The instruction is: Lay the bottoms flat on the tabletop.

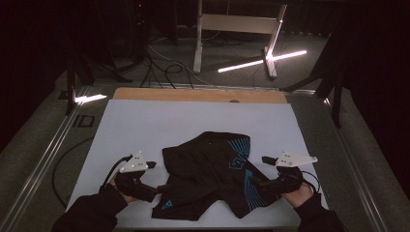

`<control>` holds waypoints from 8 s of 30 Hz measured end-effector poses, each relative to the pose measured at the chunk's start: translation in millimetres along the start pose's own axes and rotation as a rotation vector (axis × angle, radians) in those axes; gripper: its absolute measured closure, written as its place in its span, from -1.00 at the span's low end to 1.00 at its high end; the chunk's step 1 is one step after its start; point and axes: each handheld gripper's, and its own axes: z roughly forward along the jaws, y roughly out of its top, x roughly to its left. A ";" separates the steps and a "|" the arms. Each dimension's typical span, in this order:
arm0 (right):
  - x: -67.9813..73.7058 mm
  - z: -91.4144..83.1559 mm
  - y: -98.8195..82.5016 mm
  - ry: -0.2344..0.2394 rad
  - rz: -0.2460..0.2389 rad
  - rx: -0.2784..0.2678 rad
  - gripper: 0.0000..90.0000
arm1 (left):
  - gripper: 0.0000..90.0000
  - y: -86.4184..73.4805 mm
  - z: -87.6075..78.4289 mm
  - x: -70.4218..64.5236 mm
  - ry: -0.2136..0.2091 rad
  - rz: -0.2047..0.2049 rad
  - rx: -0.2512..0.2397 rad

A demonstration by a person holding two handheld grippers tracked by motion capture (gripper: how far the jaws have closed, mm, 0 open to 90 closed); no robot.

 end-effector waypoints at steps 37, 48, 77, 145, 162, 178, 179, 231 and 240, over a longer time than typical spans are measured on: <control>-123.3 103.3 1.4 -0.160 0.152 0.139 -0.48 | -0.25 -1.2 77.0 85.6 0.114 -0.252 0.114; -126.5 118.7 -1.3 -0.147 0.141 0.206 0.14 | 0.10 -1.3 86.1 81.6 0.112 -0.222 0.122; -124.8 64.0 49.4 -0.200 0.146 -0.041 0.85 | 0.80 81.8 65.7 100.6 0.230 -0.058 -0.030; -41.6 85.0 45.7 -0.045 0.104 -0.009 -0.69 | -0.98 44.3 47.2 54.6 -0.029 -0.055 -0.055; 62.3 92.6 39.8 0.137 -0.012 0.036 -0.67 | -0.94 20.9 8.2 1.3 -0.091 0.027 -0.117; 112.2 145.4 19.4 0.156 -0.114 0.164 0.24 | -0.13 -21.2 28.9 -32.1 -0.200 0.103 0.031; 112.4 148.2 18.4 0.149 -0.115 0.169 0.25 | -0.07 -22.7 32.3 -31.8 -0.193 0.106 0.045; 112.4 70.1 3.8 0.122 -0.094 0.112 0.92 | 0.92 -47.2 -8.4 -29.1 -0.033 0.049 0.091; 121.3 66.2 -15.2 0.154 -0.116 0.163 0.92 | 0.92 -57.3 -13.0 -37.5 -0.095 0.077 0.116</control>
